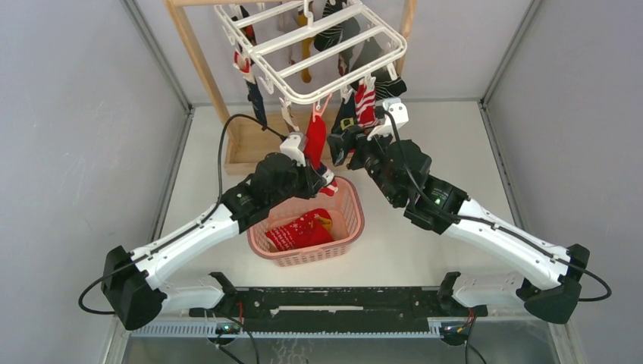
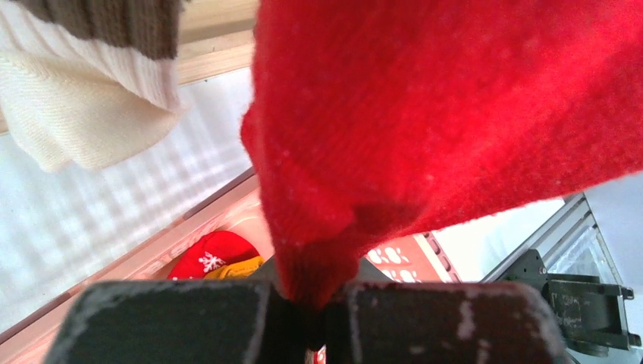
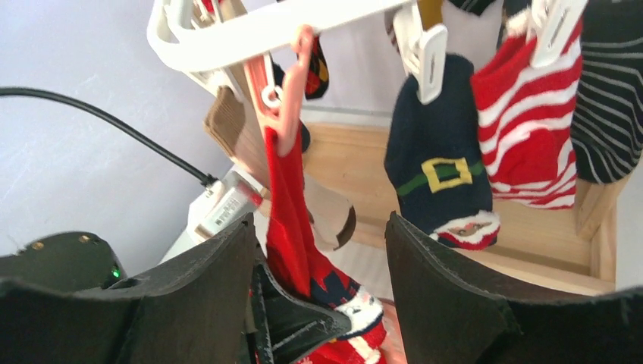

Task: Remove the socks clipped to the hanger
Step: Remove the sock from the hanger.

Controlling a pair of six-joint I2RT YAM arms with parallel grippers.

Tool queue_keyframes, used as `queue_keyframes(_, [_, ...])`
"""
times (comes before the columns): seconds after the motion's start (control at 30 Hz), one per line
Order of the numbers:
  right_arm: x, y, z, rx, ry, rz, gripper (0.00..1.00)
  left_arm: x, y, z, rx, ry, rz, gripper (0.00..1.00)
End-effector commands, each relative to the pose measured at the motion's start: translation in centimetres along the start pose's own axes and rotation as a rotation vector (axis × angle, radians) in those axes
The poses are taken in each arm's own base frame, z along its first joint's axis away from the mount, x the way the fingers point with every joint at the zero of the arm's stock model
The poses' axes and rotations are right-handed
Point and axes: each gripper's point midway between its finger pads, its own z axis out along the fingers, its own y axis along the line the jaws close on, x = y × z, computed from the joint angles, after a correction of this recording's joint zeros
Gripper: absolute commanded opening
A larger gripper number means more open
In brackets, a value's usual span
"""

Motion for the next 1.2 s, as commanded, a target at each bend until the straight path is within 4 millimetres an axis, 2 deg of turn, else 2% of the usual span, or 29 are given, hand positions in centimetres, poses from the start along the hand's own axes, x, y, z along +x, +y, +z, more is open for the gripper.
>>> queue_keyframes(0.0, [-3.8,0.5,-0.1,0.061,-0.095,-0.023,0.7,-3.3,-1.6,-0.5,0.014,-0.074,0.019,0.0])
queue_keyframes(0.4, [-6.1,2.4,1.8,0.098,-0.126,-0.041,0.58,-4.0,-2.1,-0.4,0.01,-0.084,0.03,0.02])
queue_keyframes(0.83, [-6.4,3.7,4.0,0.12,-0.122,-0.068,0.57,-4.2,-2.3,-0.3,0.017,-0.08,0.038,0.02])
queue_keyframes(1.17, [-6.5,3.3,4.9,0.16,-0.13,-0.078,0.56,-4.0,-2.3,-0.3,0.022,-0.073,0.041,0.02])
